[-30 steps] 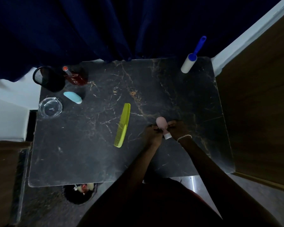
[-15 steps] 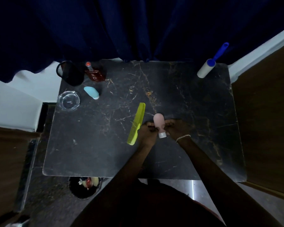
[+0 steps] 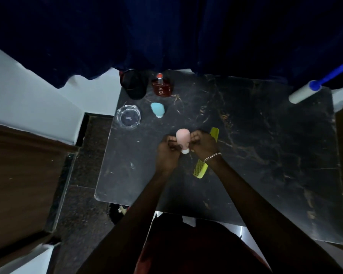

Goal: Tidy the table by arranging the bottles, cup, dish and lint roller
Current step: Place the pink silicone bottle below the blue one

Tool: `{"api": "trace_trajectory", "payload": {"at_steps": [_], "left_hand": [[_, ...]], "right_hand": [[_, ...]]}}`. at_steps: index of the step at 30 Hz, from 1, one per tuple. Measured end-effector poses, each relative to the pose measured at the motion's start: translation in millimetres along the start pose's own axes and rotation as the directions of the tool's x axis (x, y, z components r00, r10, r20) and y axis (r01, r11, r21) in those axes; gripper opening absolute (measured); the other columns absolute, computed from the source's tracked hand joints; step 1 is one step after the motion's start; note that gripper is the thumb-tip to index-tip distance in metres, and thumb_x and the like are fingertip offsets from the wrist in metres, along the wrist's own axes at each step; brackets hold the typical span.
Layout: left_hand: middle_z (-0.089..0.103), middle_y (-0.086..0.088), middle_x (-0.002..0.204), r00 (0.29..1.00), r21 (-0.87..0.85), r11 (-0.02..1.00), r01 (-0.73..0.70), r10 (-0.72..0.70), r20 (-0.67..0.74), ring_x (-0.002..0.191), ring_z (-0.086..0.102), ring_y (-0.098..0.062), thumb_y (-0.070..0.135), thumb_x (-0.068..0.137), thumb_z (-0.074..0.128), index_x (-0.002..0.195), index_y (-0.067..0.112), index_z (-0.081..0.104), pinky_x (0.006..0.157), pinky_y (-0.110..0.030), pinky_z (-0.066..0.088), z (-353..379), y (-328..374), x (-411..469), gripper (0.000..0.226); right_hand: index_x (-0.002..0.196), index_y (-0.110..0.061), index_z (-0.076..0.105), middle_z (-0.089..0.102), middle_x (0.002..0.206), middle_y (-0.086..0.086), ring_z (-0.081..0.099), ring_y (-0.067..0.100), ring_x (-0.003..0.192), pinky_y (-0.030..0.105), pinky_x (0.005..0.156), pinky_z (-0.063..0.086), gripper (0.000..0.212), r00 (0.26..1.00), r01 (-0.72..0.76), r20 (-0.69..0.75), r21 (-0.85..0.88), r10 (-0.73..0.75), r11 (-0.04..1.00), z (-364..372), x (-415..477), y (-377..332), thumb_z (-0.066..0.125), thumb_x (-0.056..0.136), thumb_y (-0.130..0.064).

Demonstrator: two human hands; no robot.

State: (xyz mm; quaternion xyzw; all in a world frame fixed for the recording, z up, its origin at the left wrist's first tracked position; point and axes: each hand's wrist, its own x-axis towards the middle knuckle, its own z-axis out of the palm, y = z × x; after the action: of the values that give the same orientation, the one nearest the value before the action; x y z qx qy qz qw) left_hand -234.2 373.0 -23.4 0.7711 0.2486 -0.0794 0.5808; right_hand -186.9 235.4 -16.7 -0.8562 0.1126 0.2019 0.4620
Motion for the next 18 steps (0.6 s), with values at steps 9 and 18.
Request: {"api": "trace_trajectory", "payload": {"at_steps": [9, 18], "left_hand": [[0.077, -0.011, 0.105, 0.996, 0.149, 0.985, -0.09, 0.087, 0.025, 0.101, 0.074, -0.03, 0.006, 0.085, 0.068, 0.111, 0.003, 0.061, 0.092, -0.045, 0.058, -62, -7, 55, 0.027], [0.073, -0.017, 0.111, 0.994, 0.173, 0.982, -0.074, 0.06, 0.087, 0.106, 0.07, -0.036, 0.002, 0.091, 0.058, 0.117, 0.004, 0.052, 0.096, -0.053, 0.054, -81, -26, 80, 0.027]], "right_hand": [[0.103, -0.009, 0.058, 0.069, 0.088, 0.004, 0.065, 0.022, 0.086, 0.03, 0.077, 0.05, 0.025, 0.985, 0.171, -0.012, -0.146, -0.175, 0.974, 69, 25, -43, 0.066, 0.079, -0.005], [0.102, -0.006, 0.059, 0.057, 0.08, -0.008, 0.051, 0.01, 0.072, -0.003, 0.059, 0.03, 0.023, 0.969, 0.23, -0.06, -0.145, -0.24, 0.962, 102, 38, -45, 0.065, 0.081, -0.001]]}}
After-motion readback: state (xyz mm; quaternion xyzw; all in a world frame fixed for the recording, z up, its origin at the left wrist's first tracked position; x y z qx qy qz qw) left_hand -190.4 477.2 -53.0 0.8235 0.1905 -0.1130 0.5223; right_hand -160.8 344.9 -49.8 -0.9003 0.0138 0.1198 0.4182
